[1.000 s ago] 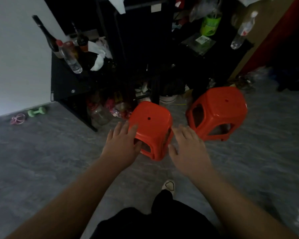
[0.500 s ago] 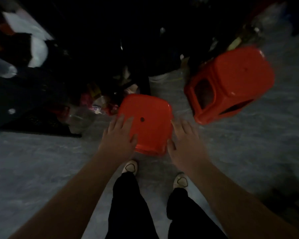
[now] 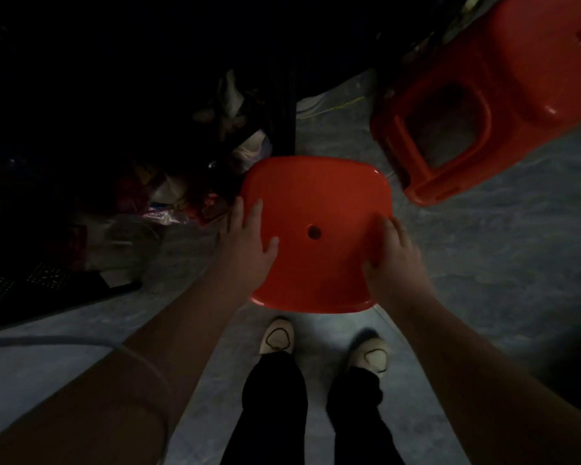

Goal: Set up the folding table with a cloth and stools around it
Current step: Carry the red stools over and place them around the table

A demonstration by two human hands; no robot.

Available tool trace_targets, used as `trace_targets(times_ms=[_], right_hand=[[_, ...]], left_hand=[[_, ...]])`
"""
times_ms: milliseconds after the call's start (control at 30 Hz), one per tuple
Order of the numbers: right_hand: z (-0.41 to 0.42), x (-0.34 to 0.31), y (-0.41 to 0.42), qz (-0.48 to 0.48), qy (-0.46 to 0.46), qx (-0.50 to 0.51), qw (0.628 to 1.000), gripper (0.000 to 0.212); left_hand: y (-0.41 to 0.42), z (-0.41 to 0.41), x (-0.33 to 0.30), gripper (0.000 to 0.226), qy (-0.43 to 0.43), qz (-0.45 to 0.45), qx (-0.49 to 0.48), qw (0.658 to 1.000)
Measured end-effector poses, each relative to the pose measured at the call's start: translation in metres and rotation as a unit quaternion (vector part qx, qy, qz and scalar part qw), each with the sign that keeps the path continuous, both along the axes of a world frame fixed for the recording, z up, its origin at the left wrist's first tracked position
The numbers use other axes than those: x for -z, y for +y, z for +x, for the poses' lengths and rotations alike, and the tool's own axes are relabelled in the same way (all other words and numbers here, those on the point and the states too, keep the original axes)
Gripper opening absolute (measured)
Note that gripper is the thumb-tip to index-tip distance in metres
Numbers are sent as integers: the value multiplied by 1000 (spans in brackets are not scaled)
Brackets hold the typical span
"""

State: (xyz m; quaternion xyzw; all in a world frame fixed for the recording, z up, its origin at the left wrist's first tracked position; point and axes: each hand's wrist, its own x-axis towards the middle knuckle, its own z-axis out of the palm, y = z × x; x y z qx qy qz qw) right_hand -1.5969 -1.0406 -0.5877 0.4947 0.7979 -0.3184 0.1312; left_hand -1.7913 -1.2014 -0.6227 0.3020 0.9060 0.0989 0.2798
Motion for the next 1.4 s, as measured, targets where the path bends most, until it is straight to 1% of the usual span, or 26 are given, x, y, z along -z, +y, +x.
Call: trace_targets(times_ms=[100, 200, 267, 467, 633, 800, 967, 1167, 1400], right_hand=[[-5, 13, -4, 9, 12, 30, 999, 81], [-10, 23, -8, -9, 39, 78, 996, 86], [-15, 29, -12, -23, 39, 107, 993, 90], [-20, 40, -19, -3, 41, 137, 990, 96], [-7, 38, -31, -12, 43, 142, 989, 106], [25, 22, -50, -14, 46, 195, 980, 106], [73, -14, -71, -12, 45, 263, 964, 105], [150, -59, -103, 21, 40, 343, 938, 103], [255, -91, -149, 42, 55, 451, 890, 102]], left_hand=[[-6, -10, 10, 85, -25, 8, -24, 999], [-8, -10, 15, 97, -86, 31, -47, 995], [-10, -7, 16, 104, -101, 37, -58, 992], [-6, -1, 18, 107, -79, 32, -66, 994], [-1, 11, 8, 110, -82, -14, -60, 995], [3, 26, -14, 111, -77, -19, -9, 997], [13, 60, -51, 111, -87, -12, 61, 994], [20, 128, -92, 109, -76, -10, 159, 984], [20, 231, -123, 110, -73, 9, 260, 963]])
